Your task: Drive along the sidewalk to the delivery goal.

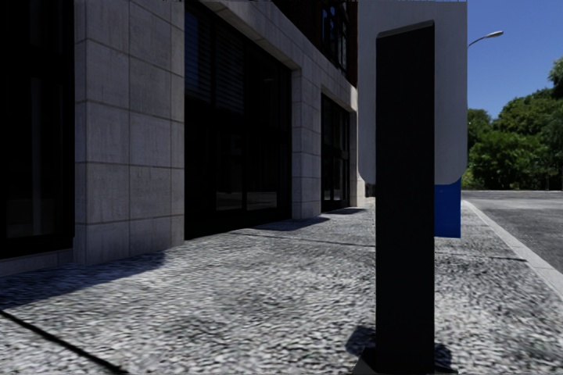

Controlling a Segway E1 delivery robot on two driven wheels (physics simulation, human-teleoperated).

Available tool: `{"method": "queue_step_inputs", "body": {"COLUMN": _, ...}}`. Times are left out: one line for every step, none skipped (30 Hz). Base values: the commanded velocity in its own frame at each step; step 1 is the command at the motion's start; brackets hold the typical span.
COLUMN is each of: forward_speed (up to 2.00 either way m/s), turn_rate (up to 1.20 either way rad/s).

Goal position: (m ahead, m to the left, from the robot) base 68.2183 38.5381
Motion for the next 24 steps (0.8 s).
{"method": "queue_step_inputs", "body": {"forward_speed": 0.38, "turn_rate": 0.57}}
{"method": "queue_step_inputs", "body": {"forward_speed": 0.38, "turn_rate": 0.57}}
{"method": "queue_step_inputs", "body": {"forward_speed": 0.38, "turn_rate": 0.57}}
{"method": "queue_step_inputs", "body": {"forward_speed": 0.38, "turn_rate": 0.57}}
{"method": "queue_step_inputs", "body": {"forward_speed": 0.39, "turn_rate": 0.57}}
{"method": "queue_step_inputs", "body": {"forward_speed": 0.39, "turn_rate": 0.57}}
{"method": "queue_step_inputs", "body": {"forward_speed": 0.39, "turn_rate": 0.57}}
{"method": "queue_step_inputs", "body": {"forward_speed": 0.39, "turn_rate": 0.57}}
{"method": "queue_step_inputs", "body": {"forward_speed": 0.39, "turn_rate": 0.57}}
{"method": "queue_step_inputs", "body": {"forward_speed": 0.39, "turn_rate": 0.57}}
{"method": "queue_step_inputs", "body": {"forward_speed": 0.39, "turn_rate": 0.57}}
{"method": "queue_step_inputs", "body": {"forward_speed": 0.39, "turn_rate": 0.57}}
{"method": "queue_step_inputs", "body": {"forward_speed": 0.40, "turn_rate": 0.57}}
{"method": "queue_step_inputs", "body": {"forward_speed": 0.40, "turn_rate": 0.57}}
{"method": "queue_step_inputs", "body": {"forward_speed": 0.40, "turn_rate": 0.57}}
{"method": "queue_step_inputs", "body": {"forward_speed": 0.40, "turn_rate": 0.57}}
{"method": "queue_step_inputs", "body": {"forward_speed": 0.40, "turn_rate": 0.57}}
{"method": "queue_step_inputs", "body": {"forward_speed": 0.40, "turn_rate": 0.57}}
{"method": "queue_step_inputs", "body": {"forward_speed": 0.40, "turn_rate": 0.57}}
{"method": "queue_step_inputs", "body": {"forward_speed": 0.40, "turn_rate": 0.57}}
{"method": "queue_step_inputs", "body": {"forward_speed": 0.40, "turn_rate": 0.57}}
{"method": "queue_step_inputs", "body": {"forward_speed": 0.40, "turn_rate": 0.56}}
{"method": "queue_step_inputs", "body": {"forward_speed": 0.40, "turn_rate": 0.56}}
{"method": "queue_step_inputs", "body": {"forward_speed": 0.40, "turn_rate": 0.56}}
